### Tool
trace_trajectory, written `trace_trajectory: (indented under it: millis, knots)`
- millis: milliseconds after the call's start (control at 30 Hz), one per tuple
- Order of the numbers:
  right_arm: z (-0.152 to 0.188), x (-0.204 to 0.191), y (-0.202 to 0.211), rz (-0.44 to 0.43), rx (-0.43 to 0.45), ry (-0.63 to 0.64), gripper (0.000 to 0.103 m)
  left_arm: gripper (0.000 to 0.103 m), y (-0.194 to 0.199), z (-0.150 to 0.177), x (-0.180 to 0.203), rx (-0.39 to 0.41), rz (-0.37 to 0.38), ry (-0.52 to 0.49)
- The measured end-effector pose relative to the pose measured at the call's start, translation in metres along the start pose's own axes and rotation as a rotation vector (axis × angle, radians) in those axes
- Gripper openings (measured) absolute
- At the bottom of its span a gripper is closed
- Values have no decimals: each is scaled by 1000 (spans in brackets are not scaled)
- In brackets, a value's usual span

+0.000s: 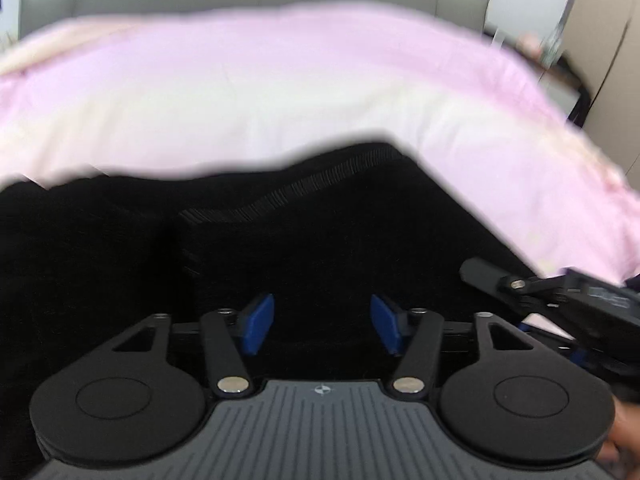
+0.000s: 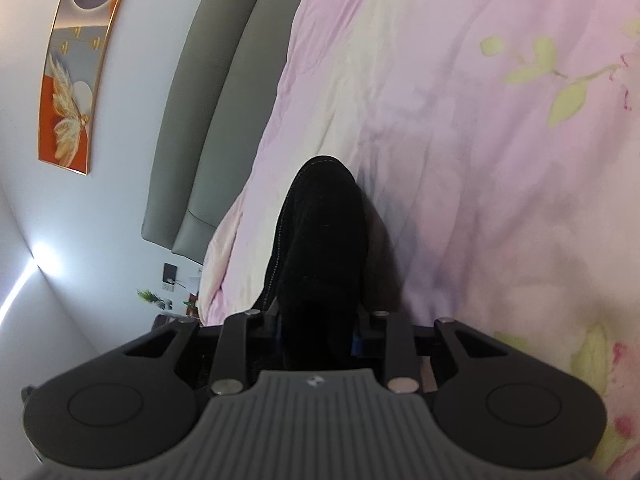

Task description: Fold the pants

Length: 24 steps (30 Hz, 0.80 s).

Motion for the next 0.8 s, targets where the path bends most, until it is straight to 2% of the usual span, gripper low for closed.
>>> trace_trajectory:
  millis: [33,67,133,233,300,367,467,633,800]
  knots:
    - [0,0,0,-1,4,-10,25,89,21,2,-13,48,-21,11]
    - [0,0,0,11,8,-19,25,95,39,7,-30,86,-54,31]
    - [2,1,1,27,13,-36,24,95,68,20,-71,118,-122,84]
    - [1,-4,1,40,24,-52,24,95,95,48,-138,124,-193,171]
    - [1,-17,-1,63,34,-38,24,87,100,67,-175,94,-205,238]
    - [3,-37,-1,91,46,15,24,78,99,86,-205,47,-196,308]
    - [11,-72,0,129,72,111,24,74,91,100,-217,10,-164,337]
    - [40,-151,-9,193,128,371,23,86,71,118,-212,12,-81,386]
    - [89,-224,-36,192,120,621,23,87,66,126,-227,12,31,475]
Point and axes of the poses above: each gripper's, at about its wrist camera, not at the fingertips, and y roughly against the way its jaws point, x to its right, z to its underside, the point moved 9 cm from there along -y, roughly the way its jaws point, and after that the axes turned 8 degrees about -x, right-handed, at the moved point
